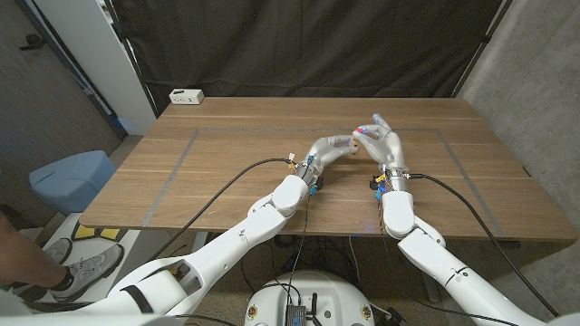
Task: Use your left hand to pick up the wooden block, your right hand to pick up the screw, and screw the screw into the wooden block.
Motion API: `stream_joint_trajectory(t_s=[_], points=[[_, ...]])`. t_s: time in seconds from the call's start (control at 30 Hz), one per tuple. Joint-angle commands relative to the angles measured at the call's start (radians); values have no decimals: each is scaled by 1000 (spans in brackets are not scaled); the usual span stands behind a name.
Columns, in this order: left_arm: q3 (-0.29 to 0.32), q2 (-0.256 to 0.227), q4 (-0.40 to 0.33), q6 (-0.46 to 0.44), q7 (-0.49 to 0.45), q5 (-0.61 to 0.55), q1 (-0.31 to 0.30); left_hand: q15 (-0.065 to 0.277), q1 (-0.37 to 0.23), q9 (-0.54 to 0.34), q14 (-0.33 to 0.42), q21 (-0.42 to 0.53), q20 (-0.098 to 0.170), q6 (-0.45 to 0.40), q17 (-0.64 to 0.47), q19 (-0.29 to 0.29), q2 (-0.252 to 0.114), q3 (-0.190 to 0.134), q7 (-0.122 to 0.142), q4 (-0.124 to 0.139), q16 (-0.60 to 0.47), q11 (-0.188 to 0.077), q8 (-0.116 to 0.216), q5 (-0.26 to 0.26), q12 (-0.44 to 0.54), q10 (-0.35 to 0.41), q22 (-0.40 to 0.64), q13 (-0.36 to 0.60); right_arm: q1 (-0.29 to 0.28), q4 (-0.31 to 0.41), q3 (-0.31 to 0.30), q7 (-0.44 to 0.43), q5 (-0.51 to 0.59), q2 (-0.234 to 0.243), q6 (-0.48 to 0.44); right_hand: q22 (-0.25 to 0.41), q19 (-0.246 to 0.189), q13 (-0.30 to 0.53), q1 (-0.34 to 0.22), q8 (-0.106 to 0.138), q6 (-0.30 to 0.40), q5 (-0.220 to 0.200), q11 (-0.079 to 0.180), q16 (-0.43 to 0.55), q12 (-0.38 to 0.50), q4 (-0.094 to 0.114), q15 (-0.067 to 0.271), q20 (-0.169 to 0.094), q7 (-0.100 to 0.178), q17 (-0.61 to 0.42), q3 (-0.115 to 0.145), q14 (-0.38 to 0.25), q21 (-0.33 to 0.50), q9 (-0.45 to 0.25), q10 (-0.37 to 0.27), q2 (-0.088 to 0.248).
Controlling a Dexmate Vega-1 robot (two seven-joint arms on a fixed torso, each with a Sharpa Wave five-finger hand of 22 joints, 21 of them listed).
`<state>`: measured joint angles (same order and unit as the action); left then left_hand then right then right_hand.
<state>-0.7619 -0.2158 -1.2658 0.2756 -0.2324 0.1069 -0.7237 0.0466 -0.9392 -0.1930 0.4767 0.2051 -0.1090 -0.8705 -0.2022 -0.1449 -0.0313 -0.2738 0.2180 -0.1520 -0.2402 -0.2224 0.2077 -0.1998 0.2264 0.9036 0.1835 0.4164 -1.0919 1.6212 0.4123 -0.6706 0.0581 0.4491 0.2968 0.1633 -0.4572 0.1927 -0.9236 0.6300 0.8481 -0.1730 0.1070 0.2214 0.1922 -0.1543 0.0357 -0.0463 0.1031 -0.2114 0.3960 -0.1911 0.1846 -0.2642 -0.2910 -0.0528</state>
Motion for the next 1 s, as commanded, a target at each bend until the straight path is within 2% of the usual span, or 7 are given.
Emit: stream_joint_trajectory(t_s=[0.03,0.23,0.43,0.5,1.0], points=[[2,-1,-2,4,0,-1,-2,98,-5,-4,9,5,-2,-39,-2,0,-11,-2,-8,7,-1,1,8,-4,3,7,3,2,-1,-6,0,-1,0,-2,3,2,2,3,-2,10,4,-6,-7,-1,2,-1,61,-52,-3,-6,9,-7,1,-4,-5,6],[2,-2,-5,2,-2,-2,-3,97,-4,-4,9,5,-3,-39,-3,0,-13,-2,-7,7,-1,1,8,-4,2,7,3,3,2,-14,1,5,-5,-1,9,2,2,3,-2,10,2,-6,-1,-2,2,-1,61,-52,-2,-6,8,-7,1,-4,-4,7],[1,-2,-7,0,0,-3,-2,97,-4,-4,9,5,-4,-40,-3,-1,-13,-2,-8,7,-1,1,8,-5,2,7,3,3,4,-17,1,5,-7,-3,9,2,2,3,-3,10,0,-6,-1,-2,1,-1,61,-52,0,-5,8,-6,1,-4,-3,7],[1,-2,-7,0,1,-2,-2,97,-4,-4,9,5,-3,-39,-3,0,-13,-1,-8,7,-1,1,7,-5,2,6,3,3,4,-19,2,7,-6,0,12,2,2,3,-3,11,0,-6,-8,-2,1,-2,60,-52,0,-5,8,-6,1,-4,-3,7],[-2,0,-7,-7,0,-3,-1,94,-3,-4,9,5,-5,-39,-3,0,-15,-1,-9,8,-1,1,7,-5,0,6,3,5,0,-16,-2,1,-10,-3,11,2,2,3,-3,14,2,-6,-3,-2,1,-2,61,-53,-1,-5,6,-6,1,-4,-4,8]])
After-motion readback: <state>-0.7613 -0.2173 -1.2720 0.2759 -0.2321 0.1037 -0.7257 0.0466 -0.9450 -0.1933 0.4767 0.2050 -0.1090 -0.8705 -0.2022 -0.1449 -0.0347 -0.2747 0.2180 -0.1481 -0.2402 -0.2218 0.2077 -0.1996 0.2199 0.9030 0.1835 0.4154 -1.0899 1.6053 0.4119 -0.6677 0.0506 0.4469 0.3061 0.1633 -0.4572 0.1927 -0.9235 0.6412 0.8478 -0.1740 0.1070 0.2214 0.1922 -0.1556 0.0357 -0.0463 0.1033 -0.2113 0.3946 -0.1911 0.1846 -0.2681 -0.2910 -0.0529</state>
